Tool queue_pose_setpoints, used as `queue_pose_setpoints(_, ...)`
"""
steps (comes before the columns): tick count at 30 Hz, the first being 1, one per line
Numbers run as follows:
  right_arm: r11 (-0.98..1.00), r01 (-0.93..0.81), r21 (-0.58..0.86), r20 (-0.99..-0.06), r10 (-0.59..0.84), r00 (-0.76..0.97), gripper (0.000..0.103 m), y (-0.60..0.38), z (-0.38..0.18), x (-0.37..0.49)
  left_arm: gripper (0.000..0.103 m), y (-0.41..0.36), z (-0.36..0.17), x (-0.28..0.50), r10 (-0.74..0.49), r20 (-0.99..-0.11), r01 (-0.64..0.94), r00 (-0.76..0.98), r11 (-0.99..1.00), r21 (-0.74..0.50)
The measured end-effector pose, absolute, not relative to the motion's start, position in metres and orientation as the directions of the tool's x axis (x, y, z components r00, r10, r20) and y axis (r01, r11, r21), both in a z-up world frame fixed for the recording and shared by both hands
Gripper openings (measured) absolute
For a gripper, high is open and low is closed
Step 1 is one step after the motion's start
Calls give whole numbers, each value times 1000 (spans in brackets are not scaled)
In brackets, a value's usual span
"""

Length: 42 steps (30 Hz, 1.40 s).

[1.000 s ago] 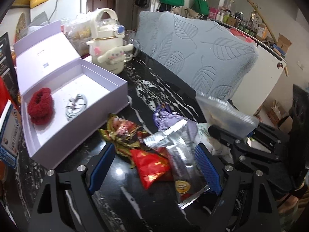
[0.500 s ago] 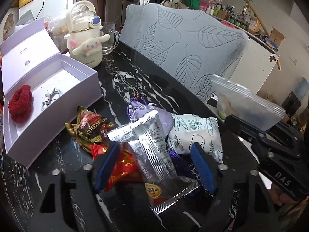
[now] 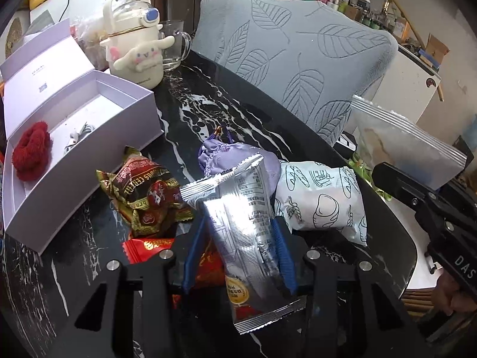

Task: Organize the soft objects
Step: 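Lift the silver packet with the left gripper while the right gripper lifts the clear bag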

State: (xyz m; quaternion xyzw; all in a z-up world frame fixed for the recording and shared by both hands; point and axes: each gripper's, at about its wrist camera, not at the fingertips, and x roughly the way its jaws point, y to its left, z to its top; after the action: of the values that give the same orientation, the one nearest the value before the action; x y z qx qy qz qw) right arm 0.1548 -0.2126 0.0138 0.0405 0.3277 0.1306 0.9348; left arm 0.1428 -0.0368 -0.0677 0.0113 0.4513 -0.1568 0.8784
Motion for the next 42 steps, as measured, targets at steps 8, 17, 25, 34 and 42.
queue_pose_setpoints(8, 961, -221, 164, -594, 276, 756, 30, -212, 17, 149, 38, -25, -63, 138, -318, -777, 275, 543, 942, -193)
queue_pose_setpoints(17, 954, -252, 165, -582, 300, 756, 30, -201, 22, 141, 36, -12, -43, 117, -338, -742, 291, 578, 936, -200)
queue_pose_setpoints(25, 938, -306, 162, -569, 342, 748, 30, -183, 27, 135, 36, 18, -32, 98, -325, -717, 252, 616, 944, -211)
queue_pose_setpoints(34, 904, -397, 157, -560, 412, 718, 30, -145, 32, 129, 36, 61, -20, 70, -265, -698, 181, 665, 964, -194)
queue_pose_setpoints(42, 861, -483, 158, -563, 480, 672, 30, -110, 32, 123, 36, 100, -12, 44, -181, -705, 89, 686, 982, -166)
